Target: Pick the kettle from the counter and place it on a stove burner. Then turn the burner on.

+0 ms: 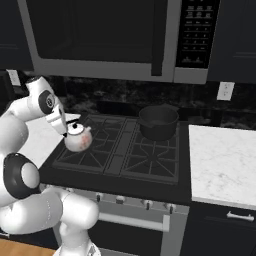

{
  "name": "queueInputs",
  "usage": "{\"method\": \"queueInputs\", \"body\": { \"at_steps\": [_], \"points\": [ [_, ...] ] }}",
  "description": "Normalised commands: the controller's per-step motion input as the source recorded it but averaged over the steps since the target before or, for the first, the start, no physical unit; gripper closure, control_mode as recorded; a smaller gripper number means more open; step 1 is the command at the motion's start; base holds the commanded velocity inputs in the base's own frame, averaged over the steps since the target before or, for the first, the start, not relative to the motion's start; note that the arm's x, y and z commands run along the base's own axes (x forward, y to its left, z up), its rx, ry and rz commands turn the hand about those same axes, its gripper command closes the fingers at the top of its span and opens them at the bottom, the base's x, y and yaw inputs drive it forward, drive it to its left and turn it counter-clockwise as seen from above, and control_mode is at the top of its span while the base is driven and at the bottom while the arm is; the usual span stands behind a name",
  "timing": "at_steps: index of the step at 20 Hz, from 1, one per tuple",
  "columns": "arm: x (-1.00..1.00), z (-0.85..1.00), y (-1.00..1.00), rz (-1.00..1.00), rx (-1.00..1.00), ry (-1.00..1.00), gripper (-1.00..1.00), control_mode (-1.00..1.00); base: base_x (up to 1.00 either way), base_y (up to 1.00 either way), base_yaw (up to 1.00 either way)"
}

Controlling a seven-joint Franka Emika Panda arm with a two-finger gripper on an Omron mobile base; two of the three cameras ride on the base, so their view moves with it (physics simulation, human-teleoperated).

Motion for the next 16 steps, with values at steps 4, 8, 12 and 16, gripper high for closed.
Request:
{"method": "queueInputs", "body": {
  "at_steps": [4, 8, 12, 16],
  "points": [
    [0.2, -0.16, -0.01, -0.01, 0.0, 0.08, 1.0, -1.0, 0.0, 0.0, 0.0],
    [0.28, -0.18, 0.0, 0.0, 0.0, 0.04, 1.0, -1.0, 0.0, 0.0, 0.0],
    [0.33, -0.17, 0.0, 0.0, 0.0, 0.02, 1.0, -1.0, 0.0, 0.0, 0.0],
    [0.26, -0.23, 0.0, 0.0, 0.0, 0.03, 1.0, -1.0, 0.0, 0.0, 0.0]
  ]
}}
